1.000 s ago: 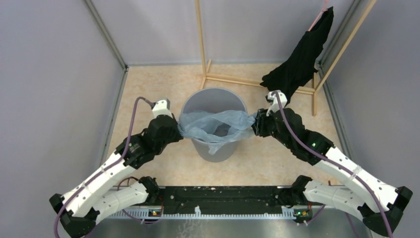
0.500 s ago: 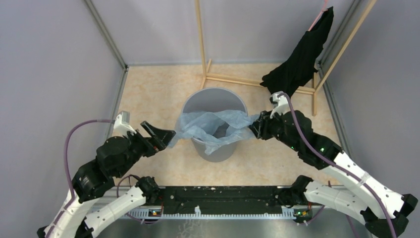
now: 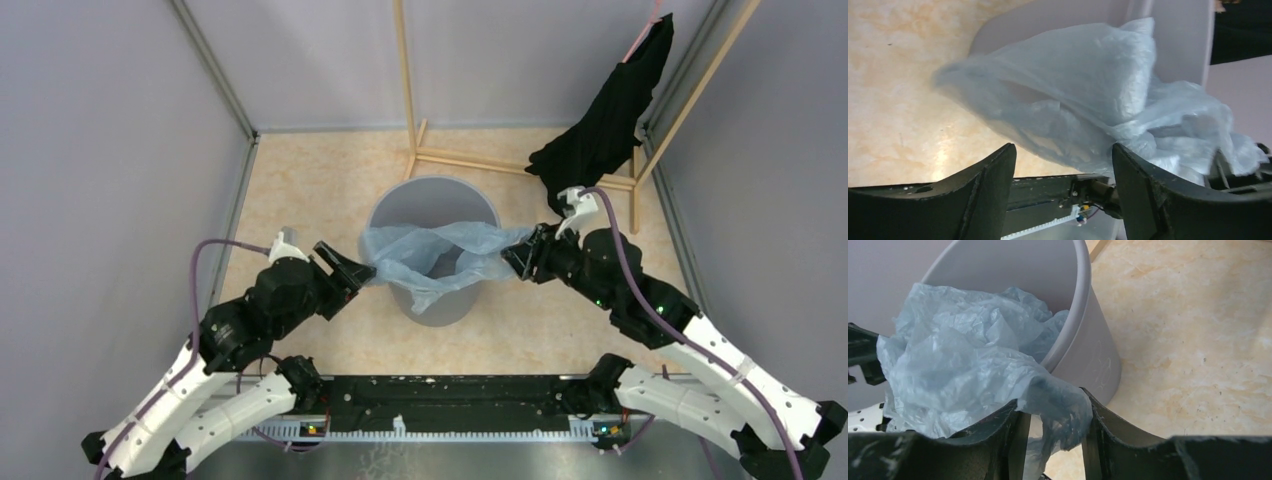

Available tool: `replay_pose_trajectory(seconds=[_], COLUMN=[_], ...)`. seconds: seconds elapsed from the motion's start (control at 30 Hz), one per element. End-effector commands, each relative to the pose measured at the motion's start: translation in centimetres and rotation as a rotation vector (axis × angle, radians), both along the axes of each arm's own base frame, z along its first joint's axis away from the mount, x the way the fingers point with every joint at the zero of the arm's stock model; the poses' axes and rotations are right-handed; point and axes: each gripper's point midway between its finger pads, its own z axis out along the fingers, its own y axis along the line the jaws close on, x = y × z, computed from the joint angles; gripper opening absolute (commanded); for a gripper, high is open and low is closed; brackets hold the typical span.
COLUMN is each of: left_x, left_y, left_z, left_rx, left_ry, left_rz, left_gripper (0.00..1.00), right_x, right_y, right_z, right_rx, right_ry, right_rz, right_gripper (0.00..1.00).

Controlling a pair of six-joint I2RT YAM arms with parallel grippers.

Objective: Put the trash bags into the trash bin

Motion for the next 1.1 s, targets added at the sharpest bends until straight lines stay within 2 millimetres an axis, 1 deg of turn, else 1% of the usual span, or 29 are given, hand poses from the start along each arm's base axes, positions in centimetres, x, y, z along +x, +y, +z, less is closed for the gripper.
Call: replay_pose_trajectory(seconds=[0.0,0.03,0.07,0.1,0.2,0.23,0.33,0.43,0.57,0.73,0.83,0.87,0.9,0.93,0.97,1.0,1.07], left_x=[-0.4,-0.4,-0.3,0.0,0.2,0.2,0.2,0.2,0.2,-0.6,-1.0,-1.1,-1.2,-1.3,-1.4,-1.5,-1.4], left_y=[1.3,1.6,1.7,1.4,1.3,1.4,2.5,3.2,2.9,3.1,3.1,2.9,2.6,2.3,2.0,1.7,1.3], left_z=[-2.2,-2.6,-2.5,-1.8,-0.9,-0.5,0.7,1.9,3.6,5.0,5.3,5.2,5.1,4.9,4.8,4.8,4.5], left_rx=[0.025,0.023,0.007,-0.027,-0.079,-0.084,-0.049,-0.001,0.037,0.068,0.065,0.057,0.039,0.018,-0.005,-0.015,0.034], left_ry=[0.042,0.033,0.005,-0.037,-0.105,-0.121,-0.172,-0.213,-0.25,-0.29,-0.303,-0.297,-0.283,-0.265,-0.247,-0.243,-0.271], left_rz=[0.053,0.062,0.063,0.06,0.055,0.058,0.07,0.067,0.024,-0.029,-0.051,-0.06,-0.066,-0.066,-0.07,-0.08,-0.125], left_gripper=[0.69,0.63,0.57,0.49,0.35,0.31,0.27,0.15,0.0,0.0,0.0,0.03,0.18,0.41,0.6,0.7,0.8], right_x=[-0.3,-0.3,-0.2,-0.2,0.0,0.0,0.1,0.1,0.1,0.0,0.1,0.1,0.1,0.1,0.1,0.1,0.0], right_y=[-0.3,-0.4,-0.6,-0.6,-0.3,-0.2,0.1,0.2,0.3,0.1,-0.3,-0.5,-0.5,-0.5,-0.4,-0.3,-0.1], right_z=[1.1,1.0,0.9,0.7,0.7,0.7,0.8,0.9,1.1,1.4,1.6,1.7,1.6,1.8,1.7,1.6,1.5], right_rx=[0.072,0.067,0.055,0.046,0.028,0.024,0.018,0.018,0.027,0.011,-0.012,-0.016,-0.017,-0.014,-0.012,-0.009,0.001], right_ry=[-0.021,-0.021,-0.024,-0.022,-0.023,-0.023,-0.017,-0.02,-0.025,-0.033,-0.041,-0.044,-0.042,-0.045,-0.045,-0.043,-0.039], right_rz=[-0.016,-0.017,-0.023,-0.023,-0.01,-0.005,0.004,0.007,0.012,0.013,0.004,0.001,0.0,0.001,0.004,0.006,0.01], right_gripper=[0.4,0.4,0.41,0.41,0.4,0.41,0.41,0.4,0.4,0.41,0.41,0.41,0.41,0.41,0.41,0.41,0.41])
